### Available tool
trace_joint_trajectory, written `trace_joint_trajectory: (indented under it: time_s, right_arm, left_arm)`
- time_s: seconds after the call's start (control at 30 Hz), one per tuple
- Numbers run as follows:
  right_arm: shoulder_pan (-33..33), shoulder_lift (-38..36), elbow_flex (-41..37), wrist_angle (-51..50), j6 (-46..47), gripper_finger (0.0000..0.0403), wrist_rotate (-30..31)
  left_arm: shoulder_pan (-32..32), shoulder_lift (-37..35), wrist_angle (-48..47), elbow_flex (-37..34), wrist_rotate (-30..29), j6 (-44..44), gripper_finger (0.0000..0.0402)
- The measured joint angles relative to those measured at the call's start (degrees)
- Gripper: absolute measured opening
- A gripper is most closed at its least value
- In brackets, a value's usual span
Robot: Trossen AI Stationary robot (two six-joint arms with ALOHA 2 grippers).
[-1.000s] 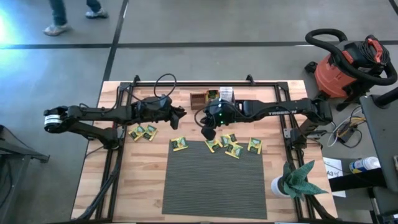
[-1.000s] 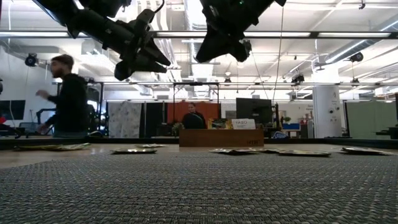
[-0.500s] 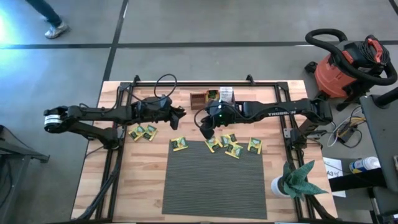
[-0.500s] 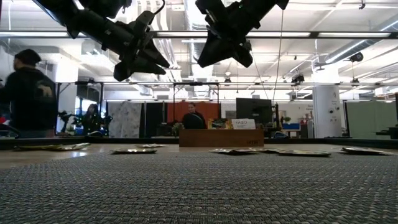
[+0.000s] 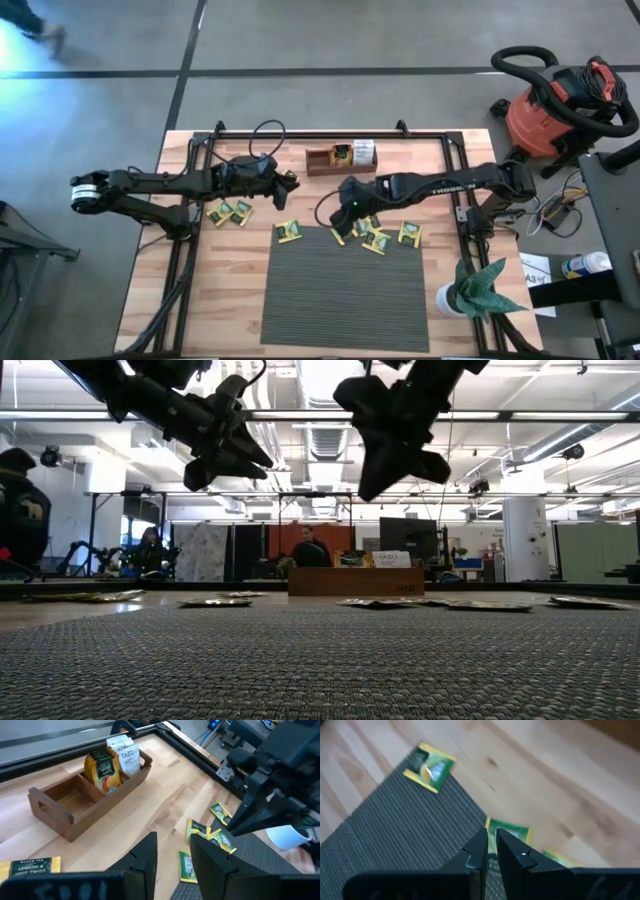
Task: Pick & Place Tea
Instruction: Put the yellow tea bag into the left section of the wooden organizer
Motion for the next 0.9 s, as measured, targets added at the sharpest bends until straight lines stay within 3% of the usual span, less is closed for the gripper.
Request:
trace_joint_trajectory:
  time_s: [0.23,0.43,0.9]
  right_arm:
    - [0.5,0.0,-2.8,0.2,6.7,0.0038,0.0]
    - [0.9,0.0,-2.8,0.3,7.2,0.0038,-0.5]
    - [2.9,0.0,-2.8,0.3,-8.7,0.0038,-3.0]
  left_arm:
    - [0.0,0.0,0.0,0.0,0.9,0.0,0.011]
    - [0.0,0.0,0.1,0.0,0.9,0.0,0.011]
    - [0.0,0.0,0.2,0.0,0.8,-0.5,0.011]
